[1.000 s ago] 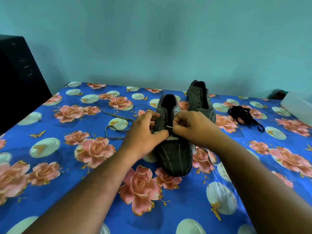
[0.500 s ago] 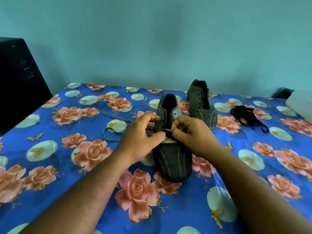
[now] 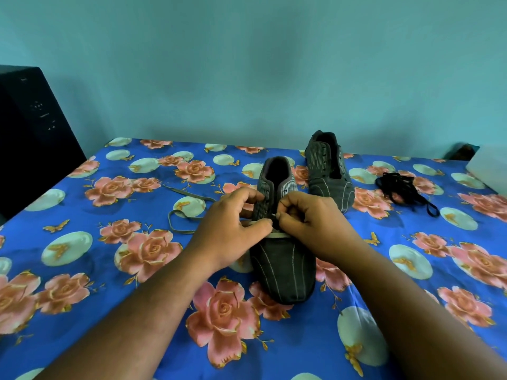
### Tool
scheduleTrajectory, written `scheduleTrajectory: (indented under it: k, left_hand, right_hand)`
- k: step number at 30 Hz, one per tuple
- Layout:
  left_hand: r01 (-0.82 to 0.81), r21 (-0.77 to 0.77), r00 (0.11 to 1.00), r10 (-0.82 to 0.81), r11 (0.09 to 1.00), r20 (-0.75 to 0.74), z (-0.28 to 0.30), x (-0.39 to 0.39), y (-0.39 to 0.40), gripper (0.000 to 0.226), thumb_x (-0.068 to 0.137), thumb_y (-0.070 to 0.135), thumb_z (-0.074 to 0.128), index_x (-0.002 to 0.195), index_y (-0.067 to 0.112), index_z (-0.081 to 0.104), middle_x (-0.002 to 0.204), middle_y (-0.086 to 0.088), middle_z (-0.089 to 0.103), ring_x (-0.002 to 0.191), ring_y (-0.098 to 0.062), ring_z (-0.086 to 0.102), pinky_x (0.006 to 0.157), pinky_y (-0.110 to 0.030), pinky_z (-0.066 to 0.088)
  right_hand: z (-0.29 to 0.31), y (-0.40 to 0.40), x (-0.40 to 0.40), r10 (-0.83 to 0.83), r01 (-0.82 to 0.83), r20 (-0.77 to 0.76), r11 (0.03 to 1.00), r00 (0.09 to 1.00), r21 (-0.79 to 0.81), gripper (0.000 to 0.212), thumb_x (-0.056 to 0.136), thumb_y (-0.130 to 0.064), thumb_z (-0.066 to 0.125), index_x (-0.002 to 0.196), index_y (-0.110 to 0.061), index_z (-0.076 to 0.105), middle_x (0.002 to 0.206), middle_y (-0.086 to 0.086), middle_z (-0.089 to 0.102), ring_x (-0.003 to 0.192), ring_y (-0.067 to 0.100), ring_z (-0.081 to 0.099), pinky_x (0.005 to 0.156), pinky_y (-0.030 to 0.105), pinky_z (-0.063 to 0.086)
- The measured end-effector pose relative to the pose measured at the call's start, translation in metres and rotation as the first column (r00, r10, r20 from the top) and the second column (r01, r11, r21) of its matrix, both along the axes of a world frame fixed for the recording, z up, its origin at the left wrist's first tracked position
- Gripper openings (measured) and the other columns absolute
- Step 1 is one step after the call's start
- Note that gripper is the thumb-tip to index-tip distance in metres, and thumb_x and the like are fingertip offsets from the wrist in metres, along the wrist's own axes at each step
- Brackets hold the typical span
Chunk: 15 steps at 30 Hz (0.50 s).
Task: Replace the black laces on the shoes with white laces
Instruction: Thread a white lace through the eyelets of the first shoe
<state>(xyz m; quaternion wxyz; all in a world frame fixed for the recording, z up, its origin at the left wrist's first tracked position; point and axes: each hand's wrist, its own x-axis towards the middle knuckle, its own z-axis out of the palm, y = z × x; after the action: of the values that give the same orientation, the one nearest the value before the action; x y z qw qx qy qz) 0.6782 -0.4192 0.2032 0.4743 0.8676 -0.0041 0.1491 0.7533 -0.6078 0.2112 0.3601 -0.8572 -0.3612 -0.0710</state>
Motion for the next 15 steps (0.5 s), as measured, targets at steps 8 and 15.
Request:
scheduleTrajectory:
  k: [8, 15]
  left_hand:
    - [0.053, 0.055, 0.996, -0.056, 0.997, 0.062, 0.0, 0.005, 0.015, 0.026, 0.092, 0.03, 0.073, 0.117, 0.032, 0.072, 0.108, 0.014, 0.073, 0.102, 0.006, 0.066, 0.089, -0.016, 0.052]
    - [0.011, 0.133, 0.976, -0.039, 0.991, 0.215, -0.003, 0.008, 0.012, 0.019, 0.086, 0.019, 0.08, 0.105, 0.021, 0.08, 0.105, 0.012, 0.076, 0.104, 0.004, 0.066, 0.09, -0.01, 0.047]
  right_hand:
    - [-0.003, -0.001, 0.002, -0.001, 0.001, -0.07, 1.0, 0.998, 0.007, 0.009, 0.089, -0.024, 0.071, 0.081, -0.027, 0.067, 0.053, -0.014, 0.052, 0.056, 0.006, 0.05, 0.074, 0.033, 0.033]
    - [-0.004, -0.001, 0.002, 0.026, -0.024, -0.096, 0.999, 0.995, 0.022, 0.007, 0.09, -0.029, 0.073, 0.083, -0.029, 0.07, 0.053, -0.014, 0.052, 0.056, 0.005, 0.049, 0.076, 0.032, 0.032]
